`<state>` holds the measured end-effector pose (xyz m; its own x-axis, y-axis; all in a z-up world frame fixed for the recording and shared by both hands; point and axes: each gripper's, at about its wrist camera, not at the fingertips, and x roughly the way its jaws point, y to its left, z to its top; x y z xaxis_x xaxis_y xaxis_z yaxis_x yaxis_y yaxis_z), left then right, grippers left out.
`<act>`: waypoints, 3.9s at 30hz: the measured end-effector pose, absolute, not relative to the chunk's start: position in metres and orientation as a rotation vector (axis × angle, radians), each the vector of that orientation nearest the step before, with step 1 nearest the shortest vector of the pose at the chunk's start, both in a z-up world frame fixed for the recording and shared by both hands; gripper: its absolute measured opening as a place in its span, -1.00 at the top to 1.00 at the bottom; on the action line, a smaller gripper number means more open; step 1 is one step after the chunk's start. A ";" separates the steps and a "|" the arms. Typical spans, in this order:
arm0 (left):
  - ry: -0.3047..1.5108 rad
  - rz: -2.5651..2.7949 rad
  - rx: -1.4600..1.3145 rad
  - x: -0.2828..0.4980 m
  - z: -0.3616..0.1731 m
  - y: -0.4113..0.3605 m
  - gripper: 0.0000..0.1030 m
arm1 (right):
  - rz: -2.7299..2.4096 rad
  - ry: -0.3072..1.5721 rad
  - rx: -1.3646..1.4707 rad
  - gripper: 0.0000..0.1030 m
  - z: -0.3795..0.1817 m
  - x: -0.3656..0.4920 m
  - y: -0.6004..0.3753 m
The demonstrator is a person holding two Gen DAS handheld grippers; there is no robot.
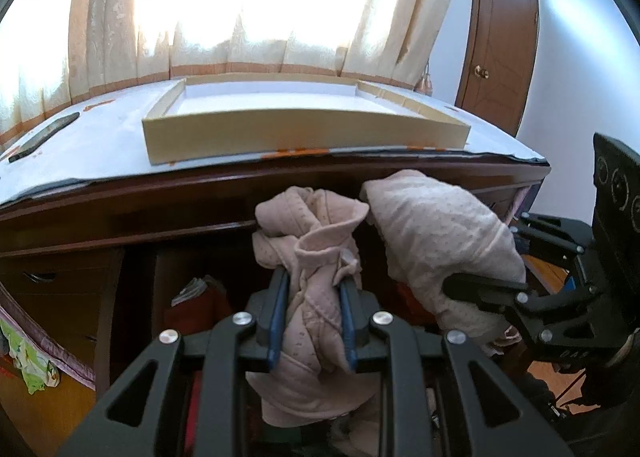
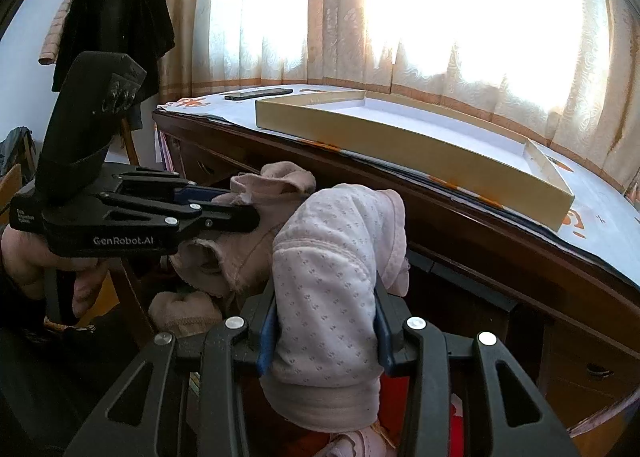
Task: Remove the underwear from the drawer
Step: 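Lift both held garments out of the drawer toward the cardboard tray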
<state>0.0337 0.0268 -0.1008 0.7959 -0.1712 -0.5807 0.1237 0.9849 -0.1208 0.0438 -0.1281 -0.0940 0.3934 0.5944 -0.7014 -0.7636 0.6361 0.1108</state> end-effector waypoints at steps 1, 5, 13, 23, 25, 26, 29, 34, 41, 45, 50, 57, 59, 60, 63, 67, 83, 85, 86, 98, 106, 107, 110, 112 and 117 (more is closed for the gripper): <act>0.621 -0.156 -0.071 0.032 -0.099 0.026 0.58 | 0.872 0.777 -0.243 0.19 -0.094 0.043 -0.128; 0.588 -0.158 -0.055 0.028 -0.094 0.024 0.58 | 0.872 0.752 -0.230 0.19 -0.092 0.041 -0.131; 0.534 -0.158 -0.036 0.022 -0.084 0.022 0.58 | 0.868 0.687 -0.219 0.19 -0.083 0.029 -0.144; 0.486 -0.149 -0.013 0.015 -0.075 0.019 0.58 | 0.857 0.627 -0.202 0.19 -0.072 0.022 -0.155; 0.468 -0.144 -0.007 0.013 -0.073 0.019 0.58 | 0.852 0.610 -0.197 0.19 -0.069 0.021 -0.158; 0.458 -0.144 -0.003 0.012 -0.070 0.018 0.58 | 0.852 0.603 -0.193 0.19 -0.069 0.020 -0.160; 0.431 -0.144 0.002 0.008 -0.065 0.017 0.58 | 0.853 0.582 -0.185 0.19 -0.065 0.018 -0.162; 0.391 -0.141 0.028 0.003 -0.059 0.013 0.58 | 0.855 0.555 -0.182 0.19 -0.061 0.015 -0.162; 0.361 -0.138 0.029 -0.001 -0.053 0.013 0.58 | 0.854 0.514 -0.179 0.19 -0.054 0.009 -0.162; 0.341 -0.134 0.029 -0.005 -0.049 0.012 0.58 | 0.849 0.498 -0.171 0.19 -0.052 0.007 -0.165; 0.317 -0.124 0.028 -0.008 -0.044 0.013 0.58 | 0.842 0.478 -0.164 0.19 -0.052 0.006 -0.169; 0.297 -0.105 0.019 -0.010 -0.039 0.015 0.58 | 0.827 0.462 -0.160 0.19 -0.049 0.007 -0.172; 0.293 -0.101 0.017 -0.010 -0.038 0.015 0.58 | 0.824 0.459 -0.157 0.19 -0.050 0.006 -0.174; 0.291 -0.099 0.019 -0.010 -0.038 0.015 0.58 | 0.822 0.458 -0.155 0.19 -0.050 0.006 -0.174; 0.285 -0.100 0.022 -0.010 -0.036 0.015 0.58 | 0.819 0.455 -0.151 0.19 -0.049 0.007 -0.175; 0.273 -0.102 0.026 -0.008 -0.033 0.013 0.58 | 0.815 0.447 -0.153 0.19 -0.047 0.006 -0.175; 0.263 -0.140 0.034 0.006 -0.014 0.005 0.58 | 0.787 0.422 -0.117 0.19 -0.032 0.015 -0.182; 0.261 -0.142 0.037 0.008 -0.013 0.004 0.58 | 0.788 0.425 -0.113 0.19 -0.031 0.018 -0.183; 0.261 -0.145 0.036 0.009 -0.011 0.004 0.58 | 0.788 0.425 -0.111 0.19 -0.030 0.019 -0.183; 0.282 -0.172 0.030 0.033 0.009 0.002 0.58 | 0.776 0.453 -0.036 0.19 -0.017 0.043 -0.194; 0.352 -0.221 0.011 0.058 0.018 -0.001 0.58 | 0.768 0.496 -0.029 0.19 -0.014 0.063 -0.197; 0.368 -0.229 0.005 0.064 0.019 -0.001 0.58 | 0.769 0.499 -0.030 0.19 -0.013 0.064 -0.197; 0.400 -0.241 -0.007 0.077 0.022 0.001 0.58 | 0.767 0.514 -0.027 0.19 -0.011 0.073 -0.198; 0.409 -0.244 -0.007 0.084 0.024 0.001 0.58 | 0.765 0.531 -0.024 0.19 -0.011 0.081 -0.197; 0.432 -0.243 0.000 0.102 0.030 0.002 0.58 | 0.761 0.549 -0.037 0.19 -0.010 0.097 -0.195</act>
<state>0.1020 0.0021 0.0298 0.8797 -0.2333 -0.4144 0.2333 0.9710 -0.0514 0.0972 -0.1948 -0.0096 0.5916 0.6444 -0.4845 -0.6631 0.7307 0.1622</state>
